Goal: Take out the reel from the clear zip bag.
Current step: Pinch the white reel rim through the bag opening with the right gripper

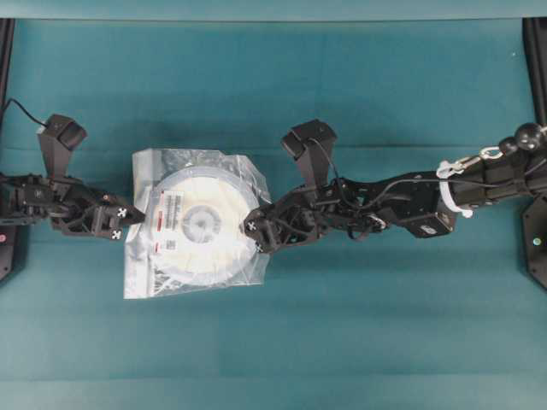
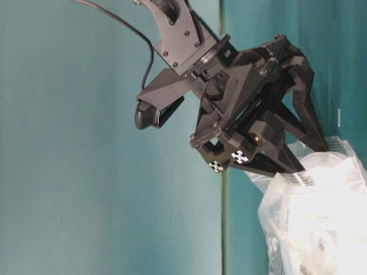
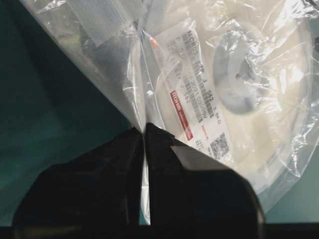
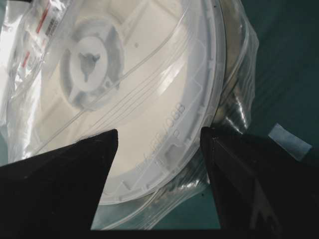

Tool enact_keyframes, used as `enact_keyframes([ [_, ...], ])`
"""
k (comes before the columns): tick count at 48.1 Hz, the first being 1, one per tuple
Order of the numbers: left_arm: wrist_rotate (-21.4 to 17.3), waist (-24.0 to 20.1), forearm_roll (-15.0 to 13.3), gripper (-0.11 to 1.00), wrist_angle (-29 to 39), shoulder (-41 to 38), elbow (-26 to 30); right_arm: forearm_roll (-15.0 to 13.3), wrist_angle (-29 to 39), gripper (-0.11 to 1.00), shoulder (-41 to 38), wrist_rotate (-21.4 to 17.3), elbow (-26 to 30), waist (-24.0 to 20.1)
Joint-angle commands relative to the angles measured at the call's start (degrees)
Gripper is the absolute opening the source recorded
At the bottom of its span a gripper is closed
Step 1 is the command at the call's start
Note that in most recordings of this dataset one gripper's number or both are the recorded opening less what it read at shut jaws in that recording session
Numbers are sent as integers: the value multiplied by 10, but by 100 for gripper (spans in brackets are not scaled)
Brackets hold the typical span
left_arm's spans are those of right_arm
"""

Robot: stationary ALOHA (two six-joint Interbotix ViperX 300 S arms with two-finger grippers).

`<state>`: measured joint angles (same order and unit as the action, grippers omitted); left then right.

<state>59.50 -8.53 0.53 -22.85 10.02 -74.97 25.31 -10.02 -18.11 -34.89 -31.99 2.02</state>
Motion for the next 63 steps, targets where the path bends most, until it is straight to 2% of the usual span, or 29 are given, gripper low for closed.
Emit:
enact_keyframes([
  [1,-2,1,2,2,-1,2,3,1,-2,84,2,-4,11,-4],
  [17,-2,1,2,2,-1,1,2,1,-6,83,-2,-3,20,-5],
  [29,-2,1,2,2,3,1,3,1,-4,74,-10,-1,47,-5],
  [63,-2,1,2,2,3,1,3,1,9,72,21,-3,58,-9],
])
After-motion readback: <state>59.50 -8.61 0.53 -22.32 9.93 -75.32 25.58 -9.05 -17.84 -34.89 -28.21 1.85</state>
